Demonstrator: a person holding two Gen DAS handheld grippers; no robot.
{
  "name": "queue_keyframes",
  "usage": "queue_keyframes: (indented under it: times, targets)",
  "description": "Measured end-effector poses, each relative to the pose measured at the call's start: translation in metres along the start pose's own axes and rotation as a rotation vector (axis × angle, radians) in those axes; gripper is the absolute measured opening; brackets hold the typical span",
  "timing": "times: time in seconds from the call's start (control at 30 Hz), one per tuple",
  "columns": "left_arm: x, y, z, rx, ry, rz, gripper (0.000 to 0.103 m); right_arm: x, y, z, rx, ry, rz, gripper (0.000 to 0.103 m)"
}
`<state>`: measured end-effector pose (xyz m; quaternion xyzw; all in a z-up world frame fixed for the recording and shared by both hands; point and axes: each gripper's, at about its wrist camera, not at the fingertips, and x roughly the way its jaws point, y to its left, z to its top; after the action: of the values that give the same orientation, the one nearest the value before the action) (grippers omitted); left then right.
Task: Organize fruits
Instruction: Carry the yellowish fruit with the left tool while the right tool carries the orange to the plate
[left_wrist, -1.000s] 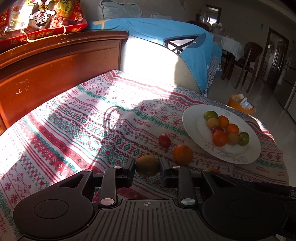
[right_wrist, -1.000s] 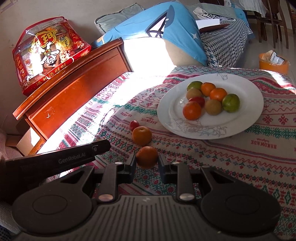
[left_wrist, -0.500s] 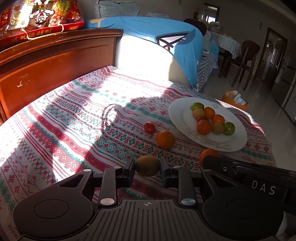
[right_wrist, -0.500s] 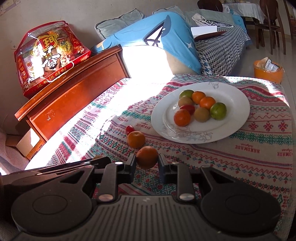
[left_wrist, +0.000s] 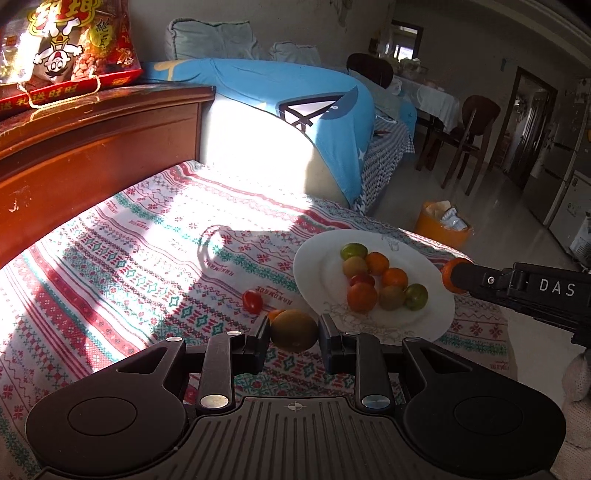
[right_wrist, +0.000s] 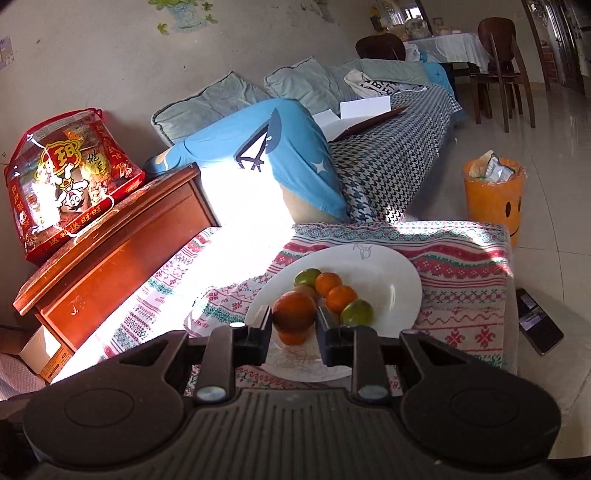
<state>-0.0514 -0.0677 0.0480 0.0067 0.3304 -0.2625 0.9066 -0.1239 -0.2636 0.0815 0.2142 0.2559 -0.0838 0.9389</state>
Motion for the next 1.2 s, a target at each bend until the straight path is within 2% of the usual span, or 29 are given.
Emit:
queue_keyframes:
  times: [0.17, 0.37, 0.7, 0.77, 0.87, 0.97, 1.2]
  targets:
    - [0.023, -0.020, 0.004, 0.008, 0.029, -0.029, 0.025, 0.016, -0.022, 0.016, 0.071, -0.023, -0.041, 0.026]
    - [0.049, -0.044, 0.004, 0.026, 0.068, -0.060, 0.026, 0.036, -0.047, 0.017, 0.162, -0.009, -0.083, 0.026]
    - [0.081, -0.061, 0.010, 0.030, 0.111, -0.079, 0.026, 0.056, -0.066, 0.013, 0.229, 0.017, -0.088, 0.026]
    - [0.084, -0.064, 0.012, 0.037, 0.111, -0.075, 0.026, 0.060, -0.067, 0.012, 0.238, 0.020, -0.091, 0.029]
    - [0.085, -0.065, 0.016, 0.035, 0.103, -0.073, 0.028, 0.061, -0.070, 0.012, 0.265, 0.018, -0.093, 0.029]
    - [0.083, -0.063, 0.019, 0.025, 0.101, -0.071, 0.036, 0.060, -0.070, 0.012, 0.263, 0.013, -0.090, 0.029]
    - [0.074, -0.051, 0.026, 0.014, 0.092, -0.057, 0.042, 0.055, -0.066, 0.011, 0.252, 0.006, -0.083, 0.031]
